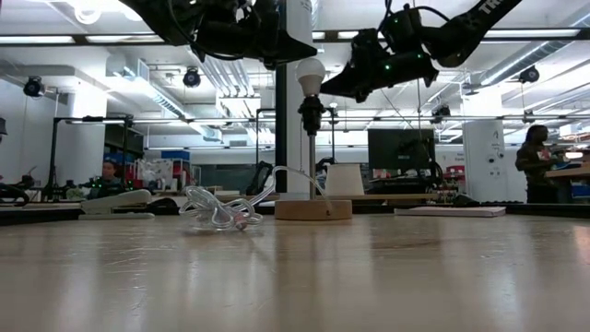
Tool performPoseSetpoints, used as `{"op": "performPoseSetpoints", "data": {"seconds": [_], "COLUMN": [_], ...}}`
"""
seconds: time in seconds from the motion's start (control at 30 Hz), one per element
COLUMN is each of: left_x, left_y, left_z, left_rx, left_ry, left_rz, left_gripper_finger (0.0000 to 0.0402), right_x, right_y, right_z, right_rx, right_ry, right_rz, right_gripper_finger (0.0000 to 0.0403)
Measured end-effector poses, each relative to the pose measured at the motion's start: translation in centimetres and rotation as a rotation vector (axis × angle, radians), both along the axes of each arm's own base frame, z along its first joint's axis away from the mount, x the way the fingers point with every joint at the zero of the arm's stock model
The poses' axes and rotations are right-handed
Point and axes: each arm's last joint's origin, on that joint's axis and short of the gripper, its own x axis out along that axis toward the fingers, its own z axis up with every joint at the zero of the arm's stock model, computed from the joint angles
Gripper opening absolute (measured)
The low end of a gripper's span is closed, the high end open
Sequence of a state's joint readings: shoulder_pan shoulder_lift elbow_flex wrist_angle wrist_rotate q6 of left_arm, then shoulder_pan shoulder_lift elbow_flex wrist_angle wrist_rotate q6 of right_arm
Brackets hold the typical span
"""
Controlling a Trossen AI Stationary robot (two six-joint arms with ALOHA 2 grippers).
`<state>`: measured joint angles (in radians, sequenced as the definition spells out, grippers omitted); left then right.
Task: Screw lightbulb
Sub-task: Insert the lightbulb on the desk lamp
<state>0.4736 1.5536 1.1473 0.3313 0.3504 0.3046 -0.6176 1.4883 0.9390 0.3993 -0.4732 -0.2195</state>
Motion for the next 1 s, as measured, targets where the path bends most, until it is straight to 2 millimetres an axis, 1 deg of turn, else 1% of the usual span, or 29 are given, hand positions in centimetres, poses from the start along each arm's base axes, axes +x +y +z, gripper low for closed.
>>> {"op": "performPoseSetpoints", "data": {"seconds": [0.1,0.33,0.53,0.73,0.9,1.0], "left_x": [0.01,-0.01,-0.08,-0.1,-0.04,-0.01], "left_y": [0.0,0.05,0.15,0.18,-0.08,-0.16], "left_z": [-0.01,-0.04,-0.04,-0.07,-0.13,-0.14], "left_rx": [0.004,0.003,0.005,0.003,-0.013,-0.019], "left_ry": [0.0,0.003,0.01,0.014,0.017,0.018], "left_rz": [0.0,0.003,0.045,0.047,-0.017,-0.027], "left_gripper_finger": [0.0,0.0,0.0,0.0,0.0,0.0], "right_x": [0.05,0.0,-0.11,-0.29,-0.48,-0.49], "right_y": [0.11,0.23,0.42,0.59,0.76,0.77], "right_z": [-0.05,-0.17,-0.2,0.04,0.24,0.28], "right_rx": [0.004,0.027,0.039,0.038,0.023,0.022], "right_ry": [0.004,0.017,0.028,0.03,0.036,0.035], "right_rz": [0.012,0.031,0.069,0.08,0.085,0.085], "right_gripper_finger": [0.0002,0.0001,0.0001,0.0001,0.0001,0.0001]}}
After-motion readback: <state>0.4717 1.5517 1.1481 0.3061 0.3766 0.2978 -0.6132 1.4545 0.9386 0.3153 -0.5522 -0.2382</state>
